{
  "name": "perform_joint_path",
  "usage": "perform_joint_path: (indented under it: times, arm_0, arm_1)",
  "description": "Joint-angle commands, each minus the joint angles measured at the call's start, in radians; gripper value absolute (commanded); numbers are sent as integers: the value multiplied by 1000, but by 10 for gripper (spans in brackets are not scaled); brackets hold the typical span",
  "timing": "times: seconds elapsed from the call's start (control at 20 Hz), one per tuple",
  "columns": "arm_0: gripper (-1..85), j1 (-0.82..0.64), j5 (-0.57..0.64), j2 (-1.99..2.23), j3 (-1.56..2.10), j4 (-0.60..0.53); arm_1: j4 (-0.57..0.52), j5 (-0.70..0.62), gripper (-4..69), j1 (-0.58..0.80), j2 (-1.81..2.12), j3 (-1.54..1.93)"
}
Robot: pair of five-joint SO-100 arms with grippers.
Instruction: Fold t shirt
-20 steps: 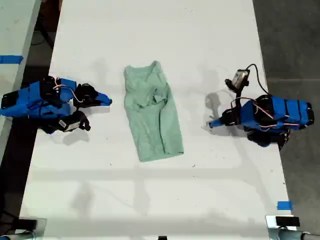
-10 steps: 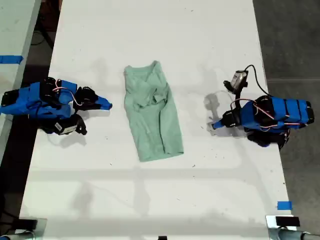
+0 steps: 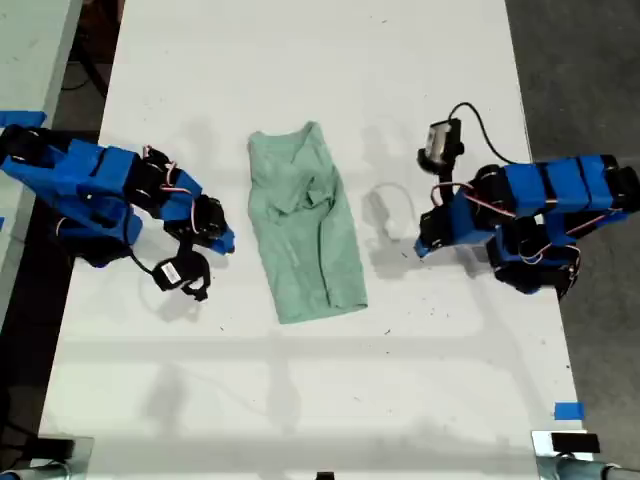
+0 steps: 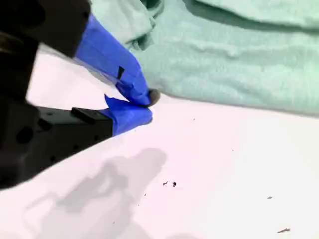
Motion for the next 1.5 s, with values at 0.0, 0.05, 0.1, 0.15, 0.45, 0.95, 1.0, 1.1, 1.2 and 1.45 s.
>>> perform_joint_path:
  times: [0.0,0.05,0.1,0.15,0.45,0.95,1.0,1.1,1.2,1.45]
  arm_0:
    - [-1,25,6,-336,-486,86]
    - [-1,23,15,-397,-555,94]
    - [-1,15,25,-430,-575,86]
    - [-1,11,26,-442,-574,69]
    - [-1,37,-20,-565,-572,-11]
    - [198,44,69,-798,-683,-67]
    - [195,43,78,-815,-684,-71]
    - [193,48,71,-825,-693,-52]
    - [192,54,54,-825,-735,14]
    - [192,37,58,-908,-749,17]
  arm_1:
    - [72,23,-11,-41,-368,-436]
    - [74,28,-12,-51,-440,-503]
    - [74,40,-12,-60,-497,-551]
    - [66,51,-12,-69,-531,-572]
    - [-34,118,-14,-130,-710,-601]
    - [-72,117,287,-173,-908,-741]
    - [-72,118,279,-173,-919,-741]
    - [-69,118,269,-167,-931,-733]
    - [-69,114,262,-158,-934,-732]
    - [-127,101,245,-147,-966,-696]
